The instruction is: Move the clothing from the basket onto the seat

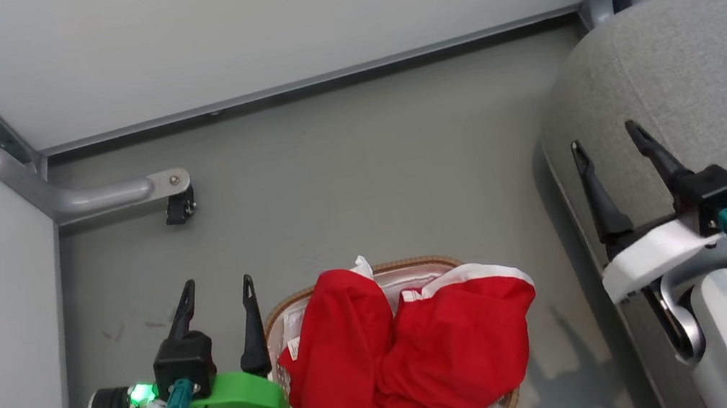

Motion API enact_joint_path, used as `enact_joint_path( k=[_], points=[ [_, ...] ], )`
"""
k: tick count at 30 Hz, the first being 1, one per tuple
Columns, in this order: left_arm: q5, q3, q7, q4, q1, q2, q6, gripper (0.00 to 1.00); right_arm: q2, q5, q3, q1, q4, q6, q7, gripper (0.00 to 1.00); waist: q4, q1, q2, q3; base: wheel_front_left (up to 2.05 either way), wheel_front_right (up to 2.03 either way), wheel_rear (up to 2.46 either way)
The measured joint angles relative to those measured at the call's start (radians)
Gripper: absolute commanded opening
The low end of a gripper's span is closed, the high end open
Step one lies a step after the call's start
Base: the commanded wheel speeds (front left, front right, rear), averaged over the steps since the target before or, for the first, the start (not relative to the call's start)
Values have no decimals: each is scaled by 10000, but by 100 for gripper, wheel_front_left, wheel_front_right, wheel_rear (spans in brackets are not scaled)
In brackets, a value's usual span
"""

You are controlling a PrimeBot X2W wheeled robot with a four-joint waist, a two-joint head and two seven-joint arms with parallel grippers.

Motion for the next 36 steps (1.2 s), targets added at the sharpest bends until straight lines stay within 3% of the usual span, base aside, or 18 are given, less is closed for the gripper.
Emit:
enact_joint_path(
  k=[18,36],
  points=[
    [192,-491,-105,1582,-2551,-59,-748,100,-17,249,759,-2127,-1875,4,-100,100,-835,2,0,3253,0,0,0],
    [696,-311,-105,4123,-4274,224,-894,100,-21,823,932,-2727,-2738,4,-100,100,-1920,1,0,6055,0,0,0]
  ],
)
